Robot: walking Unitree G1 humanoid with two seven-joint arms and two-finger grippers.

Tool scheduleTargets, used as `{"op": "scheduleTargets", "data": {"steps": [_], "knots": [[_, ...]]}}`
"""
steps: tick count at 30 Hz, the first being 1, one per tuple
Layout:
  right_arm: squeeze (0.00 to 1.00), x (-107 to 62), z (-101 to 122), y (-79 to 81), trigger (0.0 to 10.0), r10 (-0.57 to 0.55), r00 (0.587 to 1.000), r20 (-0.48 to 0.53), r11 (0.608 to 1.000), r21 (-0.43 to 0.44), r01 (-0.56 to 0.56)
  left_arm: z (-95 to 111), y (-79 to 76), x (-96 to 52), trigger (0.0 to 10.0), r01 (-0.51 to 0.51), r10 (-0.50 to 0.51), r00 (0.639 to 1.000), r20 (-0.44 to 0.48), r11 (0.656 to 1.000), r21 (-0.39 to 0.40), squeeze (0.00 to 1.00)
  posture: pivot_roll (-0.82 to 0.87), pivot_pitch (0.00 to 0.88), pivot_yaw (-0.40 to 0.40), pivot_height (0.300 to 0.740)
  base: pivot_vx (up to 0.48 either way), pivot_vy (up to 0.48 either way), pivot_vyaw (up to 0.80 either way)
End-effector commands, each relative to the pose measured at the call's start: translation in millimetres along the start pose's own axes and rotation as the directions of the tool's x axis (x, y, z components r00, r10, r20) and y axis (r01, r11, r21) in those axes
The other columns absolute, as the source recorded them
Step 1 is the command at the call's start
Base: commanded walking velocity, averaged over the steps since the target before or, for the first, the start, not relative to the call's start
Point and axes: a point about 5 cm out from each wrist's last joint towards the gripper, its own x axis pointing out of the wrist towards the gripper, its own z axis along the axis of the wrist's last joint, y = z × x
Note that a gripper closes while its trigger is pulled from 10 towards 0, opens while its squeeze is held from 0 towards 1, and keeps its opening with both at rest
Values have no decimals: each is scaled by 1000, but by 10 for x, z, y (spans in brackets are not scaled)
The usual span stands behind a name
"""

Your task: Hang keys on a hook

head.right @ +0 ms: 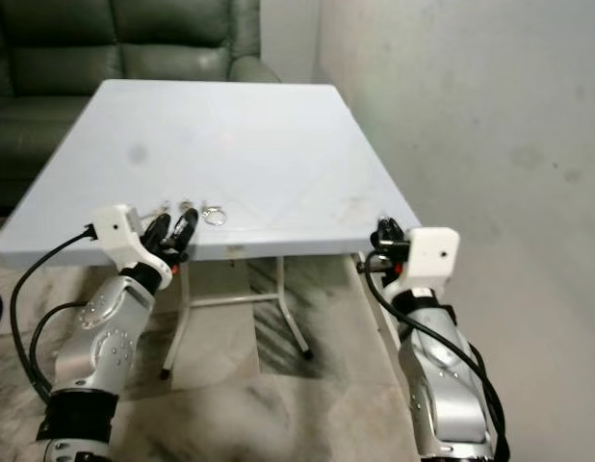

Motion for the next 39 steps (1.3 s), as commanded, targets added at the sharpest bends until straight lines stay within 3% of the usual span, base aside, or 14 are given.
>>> {"op": "scheduleTargets", "data": {"steps": [1, 8, 20, 39], "knots": [[0, 14, 52, 31, 10000, 21, 1000, 13, 1000, -3, -20, 24, -70, 59, 10000, 26, -26, 1000, -6, 1000, 12, 0, 47, 135, -56, 740, 0, 0, -775], [0, 22, 53, 59, 10000, 30, 999, 11, 1000, -2, -30, 19, -116, 88, 10000, 32, -32, 999, -8, 998, 45, 0, 47, 123, -50, 740, 0, 0, -775], [0, 25, 15, 74, 10000, -2, 1000, 25, 1000, 14, 2, 62, -29, 29, 10000, -52, 50, 998, 24, 996, 70, 0, 53, 73, -5, 740, 0, 0, -775], [0, 83, 19, 129, 10000, 5, 999, 38, 1000, 20, -6, 53, -139, 55, 10000, 27, -31, 999, 22, 987, 158, 0, 48, 39, -9, 740, 0, 0, -775]]}}
